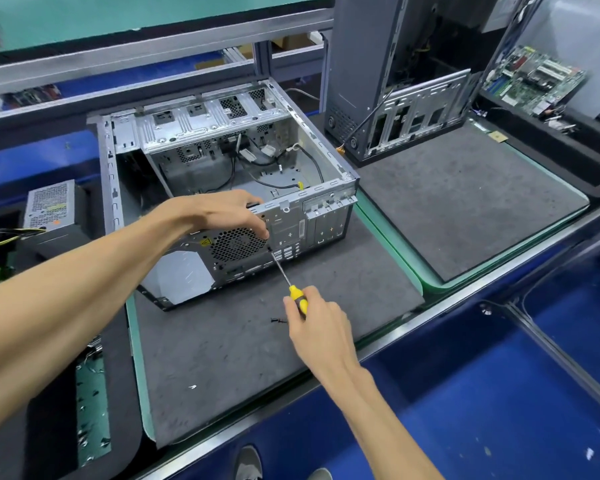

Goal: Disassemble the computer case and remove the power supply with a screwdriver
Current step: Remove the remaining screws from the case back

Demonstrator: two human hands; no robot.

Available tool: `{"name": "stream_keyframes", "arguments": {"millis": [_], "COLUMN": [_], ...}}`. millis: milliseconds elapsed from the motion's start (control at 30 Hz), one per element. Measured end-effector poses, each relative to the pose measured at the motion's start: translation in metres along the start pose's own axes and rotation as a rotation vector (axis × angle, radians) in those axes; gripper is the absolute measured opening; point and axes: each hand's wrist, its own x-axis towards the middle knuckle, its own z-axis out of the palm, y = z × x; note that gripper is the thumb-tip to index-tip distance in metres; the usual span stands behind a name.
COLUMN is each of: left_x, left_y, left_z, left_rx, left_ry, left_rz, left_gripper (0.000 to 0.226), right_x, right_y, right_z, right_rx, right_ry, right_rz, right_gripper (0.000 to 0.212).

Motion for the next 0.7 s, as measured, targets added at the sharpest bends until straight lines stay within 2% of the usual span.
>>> {"name": "stream_keyframes", "arguments": {"millis": [133,233,300,467,567,633,700], "left_x": [-0.003,-0.004,-0.004,-0.005,-0.005,-0.005,-0.006], "left_y": [0.001,0.002,0.002,0.004,0.004,0.004,0.005], "left_z": [-0.001,-0.001,-0.001,0.0,0.0,0.0,0.0], "left_rx": [0.009,0.017,0.015,0.023,0.018,0.009,0.007], "left_ry": [0.008,0.014,0.012,0.03,0.03,0.027,0.026], "left_rz": [0.002,-0.001,0.01,0.022,0.038,0.033,0.034], "left_gripper": [0.095,0.095,0.09,0.086,0.079,0.077,0.071], "right_x": [0.009,0.006,0.004,-0.006,-0.004,-0.002,0.0], "right_y": [-0.001,-0.004,-0.006,-0.006,-0.005,-0.002,-0.001], "right_z": [-0.004,-0.001,0.002,0.009,0.007,0.003,0.004], "right_rx": [0.337,0.568,0.549,0.169,0.141,0.222,0.312], "right_ry": [-0.186,-0.169,-0.103,0.145,0.263,0.252,0.149], "right_rz": [0.198,0.275,0.216,-0.045,-0.108,-0.081,0.044], "right_gripper": [0.041,0.04,0.039,0.03,0.023,0.025,0.029]}}
